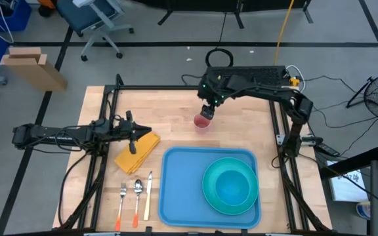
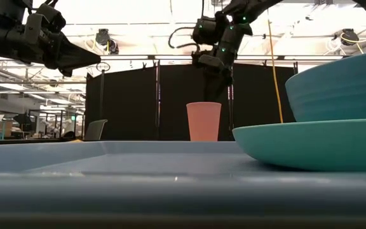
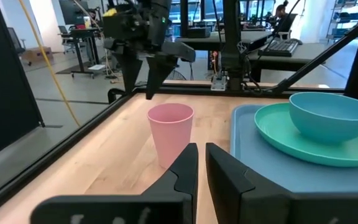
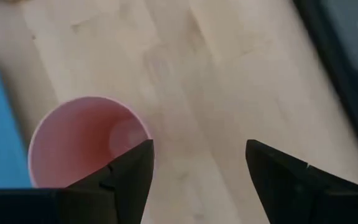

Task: Set up tray
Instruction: Put the pink cup to the top left of the blue plate on the blue tray

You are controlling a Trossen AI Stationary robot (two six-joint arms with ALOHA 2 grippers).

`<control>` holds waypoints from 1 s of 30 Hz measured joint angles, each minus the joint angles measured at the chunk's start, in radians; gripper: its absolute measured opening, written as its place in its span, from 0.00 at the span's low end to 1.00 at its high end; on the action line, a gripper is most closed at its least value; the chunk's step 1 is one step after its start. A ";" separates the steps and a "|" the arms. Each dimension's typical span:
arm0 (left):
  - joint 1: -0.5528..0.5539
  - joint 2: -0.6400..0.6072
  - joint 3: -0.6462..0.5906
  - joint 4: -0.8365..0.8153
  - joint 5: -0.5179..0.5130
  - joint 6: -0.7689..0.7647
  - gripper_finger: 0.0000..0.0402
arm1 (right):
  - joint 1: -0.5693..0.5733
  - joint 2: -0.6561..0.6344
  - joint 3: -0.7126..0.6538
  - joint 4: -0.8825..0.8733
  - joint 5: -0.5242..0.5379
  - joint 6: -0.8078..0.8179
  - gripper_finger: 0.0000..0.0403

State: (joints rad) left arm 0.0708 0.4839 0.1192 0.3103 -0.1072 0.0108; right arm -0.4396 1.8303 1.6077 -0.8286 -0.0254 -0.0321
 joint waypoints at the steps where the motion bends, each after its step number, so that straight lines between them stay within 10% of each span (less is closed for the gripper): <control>1: 0.000 0.000 0.000 0.000 0.001 -0.002 0.09 | 0.007 -0.003 0.000 0.002 0.001 -0.004 0.61; 30: 0.000 0.000 0.000 -0.001 0.003 -0.027 0.09 | 0.067 0.004 -0.015 0.013 0.019 -0.007 0.61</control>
State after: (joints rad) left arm 0.0708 0.4839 0.1192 0.3097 -0.1040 -0.0166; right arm -0.3731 1.8343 1.5931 -0.8152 -0.0059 -0.0395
